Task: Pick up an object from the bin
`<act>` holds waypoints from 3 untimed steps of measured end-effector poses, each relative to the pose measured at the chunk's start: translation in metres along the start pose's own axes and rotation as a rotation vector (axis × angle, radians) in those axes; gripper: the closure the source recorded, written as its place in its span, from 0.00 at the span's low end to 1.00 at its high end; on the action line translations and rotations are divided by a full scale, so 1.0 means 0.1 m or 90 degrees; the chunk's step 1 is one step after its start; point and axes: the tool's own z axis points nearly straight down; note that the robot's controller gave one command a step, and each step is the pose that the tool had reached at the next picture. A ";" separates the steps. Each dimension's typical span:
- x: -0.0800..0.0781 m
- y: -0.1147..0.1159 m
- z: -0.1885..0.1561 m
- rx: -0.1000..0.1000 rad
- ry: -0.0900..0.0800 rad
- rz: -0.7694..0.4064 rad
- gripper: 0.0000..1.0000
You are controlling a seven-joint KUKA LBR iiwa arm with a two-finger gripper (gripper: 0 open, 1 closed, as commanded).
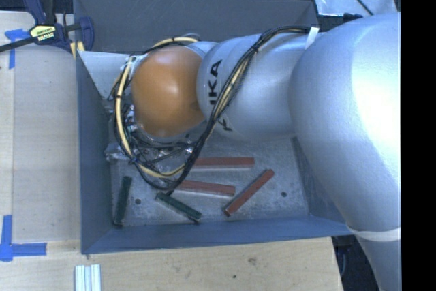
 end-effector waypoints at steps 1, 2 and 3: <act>0.01 0.02 0.00 0.000 -0.001 -0.002 0.00; 0.04 0.35 -0.01 -0.001 -0.001 -0.241 1.00; 0.04 0.35 -0.01 -0.001 -0.001 -0.241 1.00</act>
Offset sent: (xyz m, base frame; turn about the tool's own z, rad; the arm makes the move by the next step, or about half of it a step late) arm -0.0326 0.0142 0.0005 -0.3828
